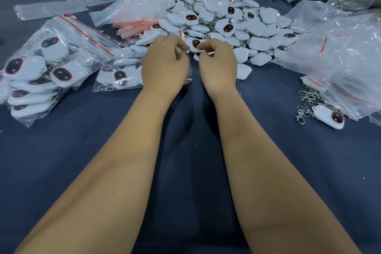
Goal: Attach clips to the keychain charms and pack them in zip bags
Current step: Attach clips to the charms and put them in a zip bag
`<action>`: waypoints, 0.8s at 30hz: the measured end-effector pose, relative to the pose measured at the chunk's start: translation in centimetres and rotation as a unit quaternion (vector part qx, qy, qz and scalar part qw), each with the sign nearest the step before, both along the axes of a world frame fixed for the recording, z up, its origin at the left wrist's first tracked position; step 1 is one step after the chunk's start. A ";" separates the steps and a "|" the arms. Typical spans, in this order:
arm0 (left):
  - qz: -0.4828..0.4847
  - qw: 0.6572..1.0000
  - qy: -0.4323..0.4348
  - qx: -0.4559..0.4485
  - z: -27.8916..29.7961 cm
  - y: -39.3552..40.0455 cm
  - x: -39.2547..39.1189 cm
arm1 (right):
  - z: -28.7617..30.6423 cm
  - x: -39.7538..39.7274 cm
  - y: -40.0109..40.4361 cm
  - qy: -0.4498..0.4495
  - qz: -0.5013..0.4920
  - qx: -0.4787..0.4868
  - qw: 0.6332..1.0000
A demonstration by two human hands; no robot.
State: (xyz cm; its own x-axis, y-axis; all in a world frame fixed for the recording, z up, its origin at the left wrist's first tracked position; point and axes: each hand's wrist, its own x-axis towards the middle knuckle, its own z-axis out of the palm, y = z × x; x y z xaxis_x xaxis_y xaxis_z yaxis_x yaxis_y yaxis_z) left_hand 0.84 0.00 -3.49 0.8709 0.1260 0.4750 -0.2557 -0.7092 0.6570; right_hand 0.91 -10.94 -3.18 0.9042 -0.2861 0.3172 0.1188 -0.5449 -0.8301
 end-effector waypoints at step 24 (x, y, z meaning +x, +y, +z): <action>-0.195 0.821 0.081 -0.530 1.8 -3.9 -2.1 | -1.0 0.5 -0.9 0.032 -0.001 -0.115 0.993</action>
State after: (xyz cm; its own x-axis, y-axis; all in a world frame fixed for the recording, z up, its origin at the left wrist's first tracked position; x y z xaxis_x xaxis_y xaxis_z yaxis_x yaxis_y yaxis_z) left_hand -1.24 -3.87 -1.66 0.9841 0.0911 0.1528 -0.1766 0.3987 0.8999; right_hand 1.44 -11.87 -4.17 0.9238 -0.2146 0.3170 0.0688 -0.7216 -0.6889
